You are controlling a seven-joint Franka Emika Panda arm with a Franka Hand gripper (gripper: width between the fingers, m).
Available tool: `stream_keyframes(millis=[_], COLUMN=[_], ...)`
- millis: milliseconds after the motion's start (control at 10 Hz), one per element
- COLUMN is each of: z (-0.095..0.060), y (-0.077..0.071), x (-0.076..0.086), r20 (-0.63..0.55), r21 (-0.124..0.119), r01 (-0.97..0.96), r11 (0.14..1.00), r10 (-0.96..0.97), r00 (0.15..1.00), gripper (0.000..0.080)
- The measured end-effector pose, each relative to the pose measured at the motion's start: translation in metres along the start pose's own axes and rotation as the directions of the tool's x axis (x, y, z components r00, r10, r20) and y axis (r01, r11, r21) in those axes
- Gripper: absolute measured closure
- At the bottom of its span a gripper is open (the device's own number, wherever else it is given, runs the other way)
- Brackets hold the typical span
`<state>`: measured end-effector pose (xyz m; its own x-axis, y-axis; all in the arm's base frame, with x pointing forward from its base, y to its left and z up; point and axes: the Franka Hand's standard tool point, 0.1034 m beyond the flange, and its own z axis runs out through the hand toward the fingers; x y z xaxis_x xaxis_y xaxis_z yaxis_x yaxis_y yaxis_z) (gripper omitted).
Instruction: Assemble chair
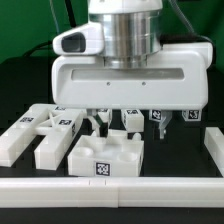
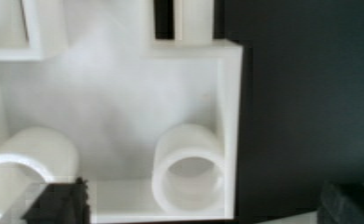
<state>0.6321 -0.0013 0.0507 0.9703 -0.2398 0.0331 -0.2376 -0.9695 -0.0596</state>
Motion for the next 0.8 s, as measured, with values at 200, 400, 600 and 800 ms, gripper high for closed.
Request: stream_keyframes(millis=[200,400,600,800], z=[0.018,0.034,0.039,0.041], y=[-0.004,-0.005,-0.004,-0.005], x=[-0.004,-0.014,-0.016,-0.018], r20=[0.000,0.010,0.016,0.020], r21=[-0.005,-0.014,-0.016,-0.018], r01=[0.008,0.016,0.017,0.020], r11=[1.000,1.000,1.000,1.000], r10=[-0.008,-0.016,-0.017,-0.020], r00=[1.000,1.000,1.000,1.000], gripper=[0.0150,0.0150,0.0150,0.0278])
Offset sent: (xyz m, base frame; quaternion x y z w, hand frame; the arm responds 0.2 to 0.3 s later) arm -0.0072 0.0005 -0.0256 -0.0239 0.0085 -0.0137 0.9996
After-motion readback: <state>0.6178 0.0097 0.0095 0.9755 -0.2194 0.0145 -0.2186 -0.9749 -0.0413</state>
